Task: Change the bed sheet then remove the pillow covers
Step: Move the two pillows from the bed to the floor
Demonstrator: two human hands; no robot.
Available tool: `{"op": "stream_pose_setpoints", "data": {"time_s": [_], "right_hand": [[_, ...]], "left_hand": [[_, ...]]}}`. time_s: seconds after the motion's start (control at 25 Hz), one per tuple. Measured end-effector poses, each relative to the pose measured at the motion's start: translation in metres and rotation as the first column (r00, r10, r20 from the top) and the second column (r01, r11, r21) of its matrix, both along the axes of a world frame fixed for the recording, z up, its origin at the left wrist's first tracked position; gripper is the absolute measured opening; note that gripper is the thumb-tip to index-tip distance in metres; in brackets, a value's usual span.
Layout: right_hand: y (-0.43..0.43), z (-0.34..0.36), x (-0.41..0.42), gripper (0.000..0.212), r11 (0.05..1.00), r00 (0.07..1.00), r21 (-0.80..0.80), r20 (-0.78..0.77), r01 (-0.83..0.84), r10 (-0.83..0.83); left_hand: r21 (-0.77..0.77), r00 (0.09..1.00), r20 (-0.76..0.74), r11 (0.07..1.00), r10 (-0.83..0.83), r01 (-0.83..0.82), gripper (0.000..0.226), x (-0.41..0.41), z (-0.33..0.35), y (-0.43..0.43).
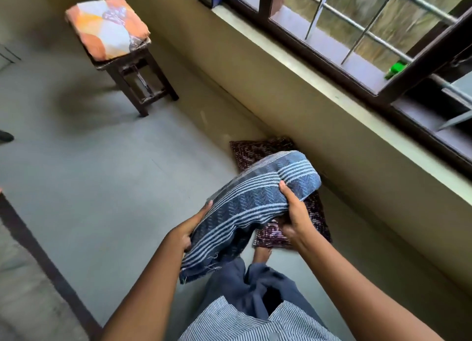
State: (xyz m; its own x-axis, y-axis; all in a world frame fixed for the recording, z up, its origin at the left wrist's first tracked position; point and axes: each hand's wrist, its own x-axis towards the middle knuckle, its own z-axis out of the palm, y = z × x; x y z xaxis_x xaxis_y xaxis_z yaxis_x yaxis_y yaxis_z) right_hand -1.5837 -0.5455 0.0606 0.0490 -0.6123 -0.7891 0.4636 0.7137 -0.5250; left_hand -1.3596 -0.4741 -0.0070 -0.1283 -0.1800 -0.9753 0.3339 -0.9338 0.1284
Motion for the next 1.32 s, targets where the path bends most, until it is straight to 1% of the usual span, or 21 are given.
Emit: {"op": "stream_pose_setpoints", "data": {"time_s": [0.08,0.16,0.28,0.36,0.44,0.52,0.64,0.68,0.76,0.84,0.92,1.0,1.04,1.12,1.16,1.24,1.32], "right_hand": [[-0.004,0.001,-0.003,0.012,0.999,0.999,0.005,0.013,-0.035,0.035],[-0.014,0.003,-0.003,0.015,0.998,0.997,0.001,0.040,-0.068,0.068],[-0.038,0.001,-0.001,0.018,0.994,0.992,-0.014,0.073,-0.106,0.107],[-0.056,-0.002,-0.004,0.022,0.987,0.986,-0.045,0.065,-0.153,0.156],[-0.068,-0.002,-0.014,0.023,0.980,0.978,-0.083,0.094,-0.180,0.187],[-0.074,-0.002,-0.038,0.024,0.978,0.969,-0.101,0.149,-0.183,0.197],[-0.068,-0.011,-0.094,0.024,0.978,0.948,-0.115,0.250,-0.175,0.199],[-0.065,-0.024,-0.118,0.022,0.980,0.941,-0.109,0.278,-0.167,0.191],[-0.054,-0.066,-0.163,0.022,0.986,0.943,-0.066,0.289,-0.152,0.165],[-0.039,-0.129,-0.202,0.026,0.992,0.961,0.023,0.249,-0.128,0.118],[-0.024,-0.202,-0.231,0.037,0.991,0.980,0.099,0.188,-0.090,0.070],[-0.006,-0.295,-0.260,0.046,0.991,0.998,0.133,0.062,-0.027,0.018],[0.005,-0.339,-0.274,0.051,0.988,1.000,0.152,0.004,-0.003,0.002],[0.035,-0.413,-0.302,0.064,0.982,0.996,0.188,-0.088,0.015,0.002],[0.052,-0.442,-0.316,0.068,0.979,0.994,0.204,-0.108,0.012,0.010],[0.079,-0.475,-0.336,0.080,0.979,0.994,0.206,-0.106,-0.003,0.026],[0.088,-0.492,-0.346,0.086,0.978,0.986,0.205,-0.154,-0.033,0.066]], "left_hand": [[-0.088,0.996,0.045,0.994,0.072,-0.068,0.090,-0.003,0.000,-0.002],[-0.187,0.975,0.111,0.967,0.195,-0.172,0.095,-0.005,-0.006,-0.005],[-0.328,0.920,0.159,0.898,0.359,-0.294,0.090,-0.004,-0.016,-0.017],[-0.369,0.879,0.213,0.869,0.426,-0.331,0.093,-0.010,-0.014,-0.029],[-0.409,0.810,0.296,0.834,0.506,-0.371,0.098,-0.027,0.004,-0.040],[-0.488,0.751,0.344,0.791,0.563,-0.370,0.097,-0.057,0.027,-0.047],[-0.608,0.675,0.448,0.753,0.586,-0.251,0.069,-0.115,0.037,-0.047],[-0.627,0.663,0.478,0.753,0.576,-0.201,0.067,-0.134,0.028,-0.047],[-0.586,0.678,0.556,0.805,0.481,-0.092,0.081,-0.167,-0.010,-0.046],[-0.466,0.724,0.618,0.885,0.306,0.024,0.098,-0.194,-0.069,-0.046],[-0.387,0.772,0.606,0.919,0.192,0.075,0.102,-0.220,-0.137,-0.040],[-0.338,0.827,0.544,0.939,0.140,0.063,0.109,-0.256,-0.223,-0.027],[-0.304,0.852,0.511,0.951,0.116,0.053,0.109,-0.274,-0.264,-0.016],[-0.221,0.898,0.434,0.975,0.074,0.027,0.097,-0.312,-0.339,0.016],[-0.192,0.903,0.424,0.981,0.076,0.008,0.092,-0.328,-0.369,0.034],[-0.216,0.876,0.457,0.975,0.154,-0.059,0.083,-0.347,-0.402,0.060],[-0.248,0.859,0.472,0.965,0.198,-0.086,0.081,-0.352,-0.414,0.067]]}}
